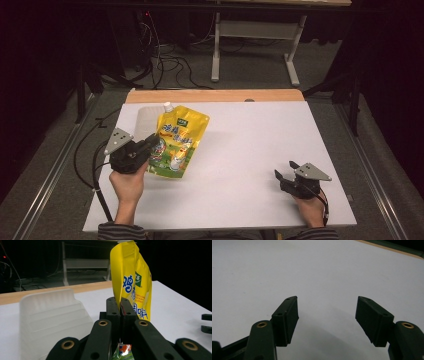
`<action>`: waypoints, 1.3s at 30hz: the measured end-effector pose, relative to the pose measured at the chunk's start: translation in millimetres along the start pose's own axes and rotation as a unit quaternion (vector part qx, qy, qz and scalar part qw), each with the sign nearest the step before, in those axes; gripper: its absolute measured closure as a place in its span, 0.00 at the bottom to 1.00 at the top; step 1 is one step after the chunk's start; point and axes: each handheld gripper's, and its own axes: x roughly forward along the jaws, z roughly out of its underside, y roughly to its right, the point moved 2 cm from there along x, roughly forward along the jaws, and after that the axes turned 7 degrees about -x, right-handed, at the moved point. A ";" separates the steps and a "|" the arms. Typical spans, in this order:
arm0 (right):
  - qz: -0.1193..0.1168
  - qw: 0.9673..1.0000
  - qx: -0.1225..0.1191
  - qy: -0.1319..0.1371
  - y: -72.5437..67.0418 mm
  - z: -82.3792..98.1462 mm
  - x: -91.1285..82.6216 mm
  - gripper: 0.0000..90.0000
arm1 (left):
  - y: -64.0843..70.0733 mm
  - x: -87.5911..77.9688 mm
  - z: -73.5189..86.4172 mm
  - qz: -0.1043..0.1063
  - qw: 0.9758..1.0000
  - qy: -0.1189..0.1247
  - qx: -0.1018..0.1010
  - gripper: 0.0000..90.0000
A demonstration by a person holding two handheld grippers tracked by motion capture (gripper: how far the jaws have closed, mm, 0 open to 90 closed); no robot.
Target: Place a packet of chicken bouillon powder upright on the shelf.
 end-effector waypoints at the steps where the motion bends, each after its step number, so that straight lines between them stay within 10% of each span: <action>1: 0.000 1.000 0.000 0.000 0.0 0.0 0.0 0.39 | 0.0 0.0 0.0 0.000 1.000 0.000 0.000 0.98; 39: 0.000 1.000 -0.002 -0.002 -0.6 -0.1 0.1 0.39 | -46.5 10.8 -24.3 -0.082 0.995 0.041 -0.025 0.98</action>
